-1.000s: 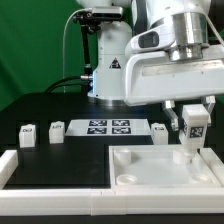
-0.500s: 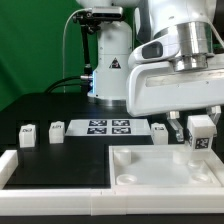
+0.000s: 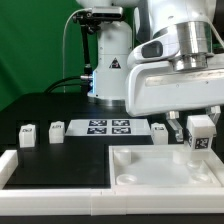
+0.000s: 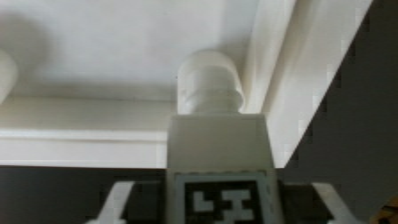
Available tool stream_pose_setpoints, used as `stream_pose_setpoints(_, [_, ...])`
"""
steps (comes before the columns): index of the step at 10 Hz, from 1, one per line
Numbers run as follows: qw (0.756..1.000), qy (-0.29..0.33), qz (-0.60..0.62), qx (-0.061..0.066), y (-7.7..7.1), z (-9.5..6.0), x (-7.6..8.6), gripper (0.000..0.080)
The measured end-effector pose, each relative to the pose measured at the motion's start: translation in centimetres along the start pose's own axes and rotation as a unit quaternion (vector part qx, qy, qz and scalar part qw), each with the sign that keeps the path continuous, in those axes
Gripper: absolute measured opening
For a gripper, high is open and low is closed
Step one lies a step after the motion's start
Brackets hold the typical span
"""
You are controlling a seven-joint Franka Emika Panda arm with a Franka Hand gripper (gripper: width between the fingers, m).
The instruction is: Assemble one leg
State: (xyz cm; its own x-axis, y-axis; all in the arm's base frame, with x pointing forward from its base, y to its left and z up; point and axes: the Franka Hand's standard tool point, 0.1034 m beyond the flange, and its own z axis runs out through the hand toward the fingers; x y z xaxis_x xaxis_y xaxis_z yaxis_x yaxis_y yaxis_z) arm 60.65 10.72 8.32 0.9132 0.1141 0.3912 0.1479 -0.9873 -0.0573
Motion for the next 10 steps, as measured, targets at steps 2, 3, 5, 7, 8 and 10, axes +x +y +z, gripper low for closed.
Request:
stream_pose_setpoints(2, [1.0, 0.003, 0.001, 0.001, 0.0, 0.5, 0.5, 0.0288])
stream_pose_setpoints(3, [1.0, 0.003, 0.001, 0.001, 0.0, 0.6, 0.5, 0.0288])
stream_pose_setpoints(5, [1.0, 0.004, 0.0, 0.001, -0.1, 0.6, 0.6, 0.0288])
stream_pose_setpoints(7, [1.0, 0.017, 0.0, 0.0, -0.2, 0.9, 0.8, 0.0288])
stream_pose_setpoints(8, [1.0, 0.03, 0.0, 0.0, -0.2, 1.5, 0.6, 0.0288])
stream_pose_setpoints(10, [0.999, 0.042, 0.001, -0.003, 0.2, 2.3, 0.3, 0.0288])
